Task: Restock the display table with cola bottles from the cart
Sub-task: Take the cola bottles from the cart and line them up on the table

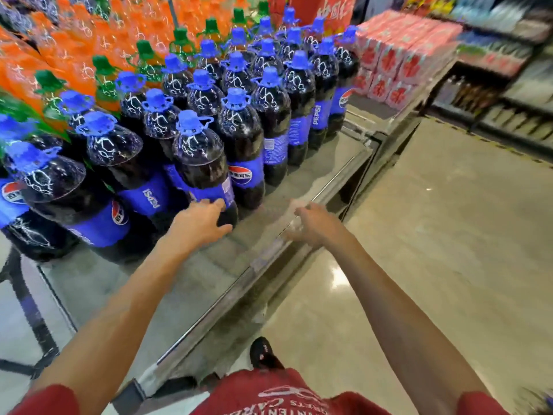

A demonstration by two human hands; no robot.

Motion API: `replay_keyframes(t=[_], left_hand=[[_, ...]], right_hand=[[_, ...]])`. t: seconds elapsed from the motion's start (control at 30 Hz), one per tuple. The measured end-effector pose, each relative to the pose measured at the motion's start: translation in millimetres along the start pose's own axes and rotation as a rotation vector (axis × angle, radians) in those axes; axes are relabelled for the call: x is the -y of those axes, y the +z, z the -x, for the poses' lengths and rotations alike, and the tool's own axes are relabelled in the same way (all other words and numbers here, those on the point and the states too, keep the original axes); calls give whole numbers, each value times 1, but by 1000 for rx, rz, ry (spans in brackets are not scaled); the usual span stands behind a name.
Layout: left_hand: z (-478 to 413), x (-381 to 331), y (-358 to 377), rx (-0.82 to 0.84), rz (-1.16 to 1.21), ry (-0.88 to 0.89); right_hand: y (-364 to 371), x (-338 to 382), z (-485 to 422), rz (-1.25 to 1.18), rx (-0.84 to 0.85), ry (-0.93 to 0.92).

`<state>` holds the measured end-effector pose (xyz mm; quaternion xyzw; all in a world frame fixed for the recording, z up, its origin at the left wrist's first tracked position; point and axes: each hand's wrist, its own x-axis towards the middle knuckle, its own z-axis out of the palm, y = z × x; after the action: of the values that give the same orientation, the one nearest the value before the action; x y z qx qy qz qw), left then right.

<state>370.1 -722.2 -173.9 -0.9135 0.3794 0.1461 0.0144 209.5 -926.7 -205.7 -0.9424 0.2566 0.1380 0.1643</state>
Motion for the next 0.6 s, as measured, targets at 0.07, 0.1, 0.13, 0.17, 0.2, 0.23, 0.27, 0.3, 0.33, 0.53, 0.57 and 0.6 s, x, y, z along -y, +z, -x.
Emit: replay_keyframes(t=[0.07,0.1,0.13,0.17,0.2,0.23,0.27,0.3,0.33,0.53,0.57,0.6], left_hand=[[0,-21,-5,65,-97,68],[0,-34,-6,87,-127,94],[1,-48,-7,100,-151,118],[3,-63,-8,100,-173,141],[5,-80,-9,95,-199,175],[7,-97,-11,89,-221,217],[12,-114,-12,80,-238,263],[15,-131,-12,68,-251,307],[19,-147,-12,54,-270,354],[57,-238,-7,-48,-408,647],[66,-255,-4,-38,-422,678],[75,-273,-1,-26,-438,703]], right_hand=[[-5,-16,24,44,18,64],[-6,-23,35,63,24,94],[-5,-32,47,73,31,123],[-5,-41,60,73,30,146],[-5,-49,73,67,27,167],[-4,-58,87,58,19,188],[-4,-67,103,52,12,211],[-4,-75,118,49,6,239],[-5,-84,134,47,-6,270],[7,-139,225,-1,-58,495],[11,-148,242,-11,-67,537],[15,-155,260,-19,-76,577]])
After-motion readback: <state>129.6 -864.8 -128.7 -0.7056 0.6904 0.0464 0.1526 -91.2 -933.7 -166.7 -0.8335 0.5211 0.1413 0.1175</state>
